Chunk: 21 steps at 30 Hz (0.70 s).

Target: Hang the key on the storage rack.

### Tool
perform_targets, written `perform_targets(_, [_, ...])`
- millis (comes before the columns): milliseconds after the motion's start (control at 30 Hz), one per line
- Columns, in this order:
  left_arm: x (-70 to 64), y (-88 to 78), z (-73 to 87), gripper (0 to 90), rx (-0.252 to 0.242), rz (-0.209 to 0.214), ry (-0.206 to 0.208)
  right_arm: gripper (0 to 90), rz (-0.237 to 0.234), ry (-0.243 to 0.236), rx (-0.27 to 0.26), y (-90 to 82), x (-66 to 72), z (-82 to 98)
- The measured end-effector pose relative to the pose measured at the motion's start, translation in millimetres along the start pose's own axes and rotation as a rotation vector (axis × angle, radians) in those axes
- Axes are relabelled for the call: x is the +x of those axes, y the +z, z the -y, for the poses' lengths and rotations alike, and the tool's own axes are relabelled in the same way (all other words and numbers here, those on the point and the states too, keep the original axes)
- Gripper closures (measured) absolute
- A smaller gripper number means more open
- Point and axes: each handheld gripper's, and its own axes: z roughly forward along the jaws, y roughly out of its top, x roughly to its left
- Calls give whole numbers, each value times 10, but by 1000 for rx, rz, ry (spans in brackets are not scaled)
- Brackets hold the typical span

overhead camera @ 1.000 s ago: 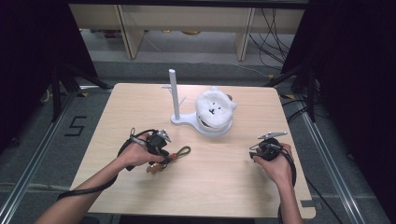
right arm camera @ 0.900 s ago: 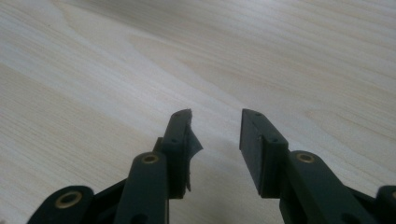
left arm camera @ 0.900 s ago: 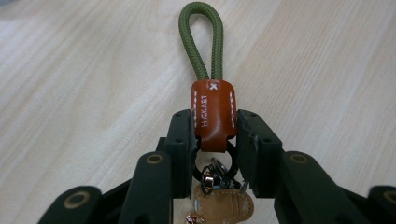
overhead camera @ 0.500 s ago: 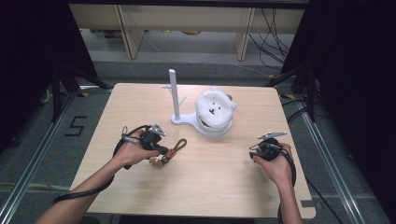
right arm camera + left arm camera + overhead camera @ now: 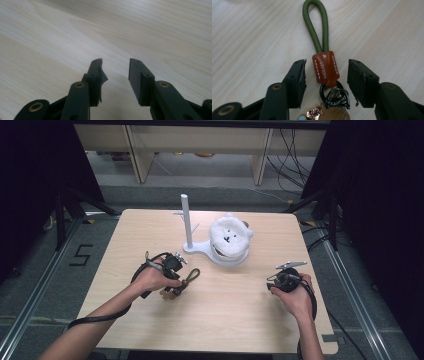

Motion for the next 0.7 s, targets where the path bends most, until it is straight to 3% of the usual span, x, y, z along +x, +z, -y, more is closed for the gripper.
perform_targets(100, [-6,66,-32,454,14,2,-34,639,-2,0,0,0,-3,3])
perform_targets(367, [-13,119,-75,460,87,-17,-32,635,0,18,15,-4,23,0])
perform_targets(600, [8,114,-109,562,121,-40,3,633,-3,4,5,4,13,-1])
perform_targets(667, [1,111,-110,616,120,-45,1,633,-1,18,8,-6,17,5])
perform_targets(700, [-10,122,-103,635,102,-47,-5,633,-4,-1,0,2,-2,5])
